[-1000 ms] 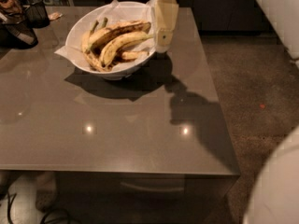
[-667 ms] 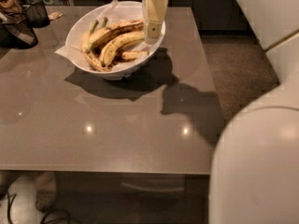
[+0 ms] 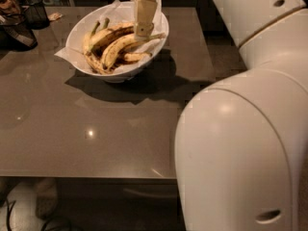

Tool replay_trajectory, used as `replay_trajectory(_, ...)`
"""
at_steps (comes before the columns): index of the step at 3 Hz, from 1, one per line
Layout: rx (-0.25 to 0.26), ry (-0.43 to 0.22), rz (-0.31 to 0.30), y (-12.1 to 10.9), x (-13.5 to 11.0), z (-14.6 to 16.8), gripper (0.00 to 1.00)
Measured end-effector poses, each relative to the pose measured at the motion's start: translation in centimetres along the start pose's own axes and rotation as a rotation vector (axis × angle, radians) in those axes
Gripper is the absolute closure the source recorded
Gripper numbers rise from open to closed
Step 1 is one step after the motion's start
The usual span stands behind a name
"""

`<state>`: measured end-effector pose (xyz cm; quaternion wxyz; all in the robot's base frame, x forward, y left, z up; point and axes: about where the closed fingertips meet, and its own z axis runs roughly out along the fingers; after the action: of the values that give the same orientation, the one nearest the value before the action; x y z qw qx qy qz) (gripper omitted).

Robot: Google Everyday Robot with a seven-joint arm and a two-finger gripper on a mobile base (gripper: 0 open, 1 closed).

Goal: Pick banana from white bowl

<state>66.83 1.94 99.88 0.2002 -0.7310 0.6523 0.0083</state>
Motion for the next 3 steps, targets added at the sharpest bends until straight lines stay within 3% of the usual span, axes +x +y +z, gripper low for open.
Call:
replay_trajectory(1,-0.024,0.005,0.019,-0.7,-0.1,1.9,0.2)
replay_trajectory(3,-0.09,0.04,0.069,-0.9,1.0,5.9,0.42)
